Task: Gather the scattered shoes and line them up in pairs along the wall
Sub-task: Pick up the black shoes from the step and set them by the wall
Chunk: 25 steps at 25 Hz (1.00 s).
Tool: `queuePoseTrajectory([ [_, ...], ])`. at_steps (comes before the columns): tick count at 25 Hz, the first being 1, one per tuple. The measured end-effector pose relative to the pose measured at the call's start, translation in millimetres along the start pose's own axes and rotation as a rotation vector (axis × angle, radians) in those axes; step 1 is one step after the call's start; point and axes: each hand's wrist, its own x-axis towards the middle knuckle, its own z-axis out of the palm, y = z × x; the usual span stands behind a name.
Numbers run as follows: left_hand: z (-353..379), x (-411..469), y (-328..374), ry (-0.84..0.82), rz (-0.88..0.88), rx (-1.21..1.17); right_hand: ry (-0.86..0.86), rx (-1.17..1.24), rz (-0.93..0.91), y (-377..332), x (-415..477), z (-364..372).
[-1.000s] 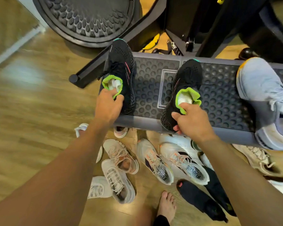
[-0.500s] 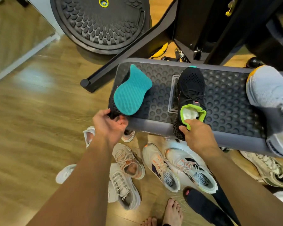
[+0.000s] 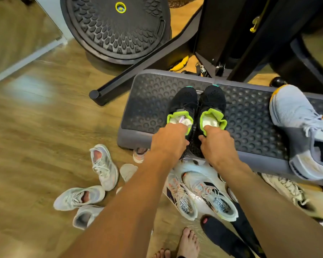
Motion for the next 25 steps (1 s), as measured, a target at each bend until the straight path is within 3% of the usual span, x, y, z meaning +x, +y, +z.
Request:
queuePoseTrajectory([
  [5, -48, -23, 43, -0.045, 0.073, 0.164, -0.049, -0.045, 0.026, -12, -25, -64],
  [10, -145, -79, 110, -0.297, 0.052, 0.092, -0.197, 0.041, 0.054, -20, -100, -190],
  [14, -220, -151, 172, -0.299, 0.146, 0.112, -0.215, 0.165, 0.076, -37, -181, -286],
  [20, -262, -289, 252, 0.063, 0.571, 0.252, 0.065, 0.069, 0.174, -28, -332, -371],
  [25, -263, -415, 322, 0.081, 0.857, 0.272, 0.345, 0.061, 0.377, 2, -484, -409],
])
